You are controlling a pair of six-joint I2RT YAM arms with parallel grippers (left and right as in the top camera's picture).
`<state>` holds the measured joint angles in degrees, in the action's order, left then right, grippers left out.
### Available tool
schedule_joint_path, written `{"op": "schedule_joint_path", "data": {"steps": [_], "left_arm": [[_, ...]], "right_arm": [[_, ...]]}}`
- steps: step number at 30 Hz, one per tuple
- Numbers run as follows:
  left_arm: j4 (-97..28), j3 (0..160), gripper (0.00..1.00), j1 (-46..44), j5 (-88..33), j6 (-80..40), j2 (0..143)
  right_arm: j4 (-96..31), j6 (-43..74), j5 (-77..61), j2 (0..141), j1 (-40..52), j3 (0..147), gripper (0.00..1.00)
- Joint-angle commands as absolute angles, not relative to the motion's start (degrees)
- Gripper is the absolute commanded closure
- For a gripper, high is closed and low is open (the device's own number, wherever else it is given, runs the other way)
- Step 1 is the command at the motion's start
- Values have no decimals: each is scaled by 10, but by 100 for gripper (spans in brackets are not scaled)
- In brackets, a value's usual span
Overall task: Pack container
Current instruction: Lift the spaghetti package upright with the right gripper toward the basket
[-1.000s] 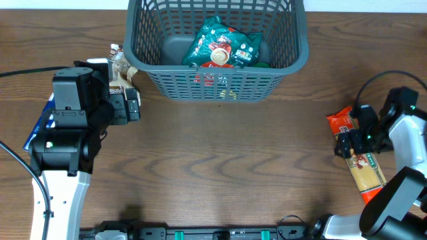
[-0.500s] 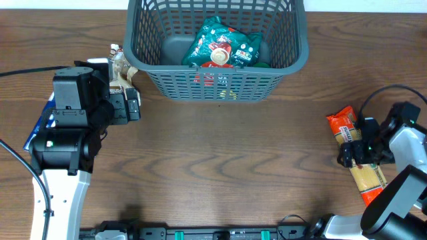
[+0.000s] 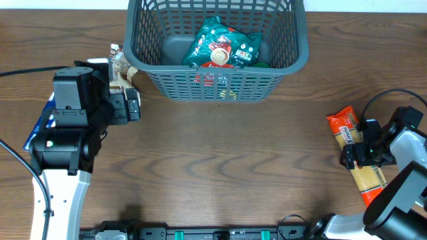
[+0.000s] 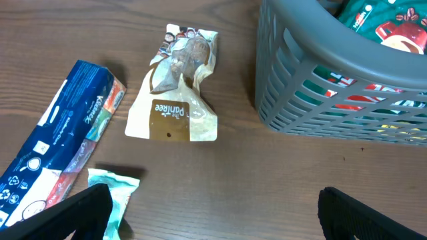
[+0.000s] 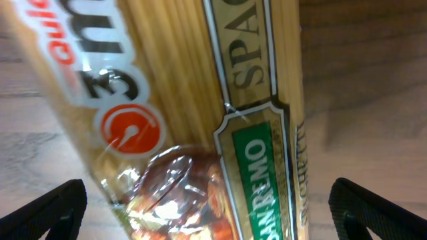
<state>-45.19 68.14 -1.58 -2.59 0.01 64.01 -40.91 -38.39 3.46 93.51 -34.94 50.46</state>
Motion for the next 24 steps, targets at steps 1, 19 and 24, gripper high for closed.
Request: {"op": "schedule_joint_path", "data": {"steps": [1, 19, 24], "left_arm": [[-453, 691, 1, -13, -19, 4, 644], [-454, 691, 1, -13, -19, 4, 644], [-454, 691, 1, -13, -19, 4, 644]], "right_arm": [[-404, -395, 25, 952, -356, 500, 1], [-369, -328, -34, 974, -356, 500, 67], [-364, -277, -38, 974, -356, 500, 92]]}}
